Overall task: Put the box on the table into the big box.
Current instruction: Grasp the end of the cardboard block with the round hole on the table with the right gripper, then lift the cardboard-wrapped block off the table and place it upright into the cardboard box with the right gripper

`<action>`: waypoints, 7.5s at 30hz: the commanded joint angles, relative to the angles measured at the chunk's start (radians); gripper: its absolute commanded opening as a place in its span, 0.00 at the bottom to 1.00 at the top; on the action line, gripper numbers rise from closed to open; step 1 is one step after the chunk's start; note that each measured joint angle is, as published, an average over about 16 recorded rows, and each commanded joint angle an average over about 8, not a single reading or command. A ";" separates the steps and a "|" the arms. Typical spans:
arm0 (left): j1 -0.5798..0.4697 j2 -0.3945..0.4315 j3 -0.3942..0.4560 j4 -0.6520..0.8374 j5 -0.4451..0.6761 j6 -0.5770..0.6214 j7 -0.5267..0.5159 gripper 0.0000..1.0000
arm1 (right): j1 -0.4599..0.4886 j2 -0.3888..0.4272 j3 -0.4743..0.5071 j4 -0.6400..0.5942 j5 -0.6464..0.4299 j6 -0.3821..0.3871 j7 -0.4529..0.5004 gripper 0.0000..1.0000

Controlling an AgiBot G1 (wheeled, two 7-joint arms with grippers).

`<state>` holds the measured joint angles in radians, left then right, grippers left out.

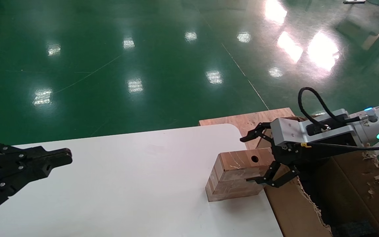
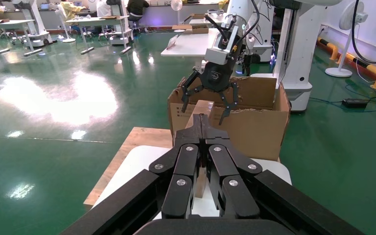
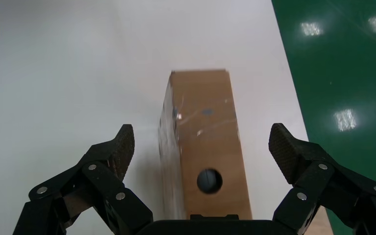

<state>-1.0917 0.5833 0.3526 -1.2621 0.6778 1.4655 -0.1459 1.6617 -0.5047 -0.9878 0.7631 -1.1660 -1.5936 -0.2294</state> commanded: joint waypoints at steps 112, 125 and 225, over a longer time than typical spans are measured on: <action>0.000 0.000 0.001 0.001 -0.001 0.000 0.000 1.00 | 0.745 0.902 -0.221 0.559 -0.064 0.076 0.752 0.00; 0.000 0.000 0.001 0.001 -0.001 0.000 0.001 1.00 | 0.868 0.961 -0.561 0.416 -0.044 0.308 0.626 0.00; 0.000 -0.001 0.002 0.001 -0.001 -0.001 0.001 1.00 | 0.859 0.941 -0.915 0.367 -0.015 0.593 0.721 0.00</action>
<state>-1.0921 0.5826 0.3545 -1.2616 0.6763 1.4646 -0.1449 2.5292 0.4326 -1.9157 1.1123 -1.1768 -0.9999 0.4796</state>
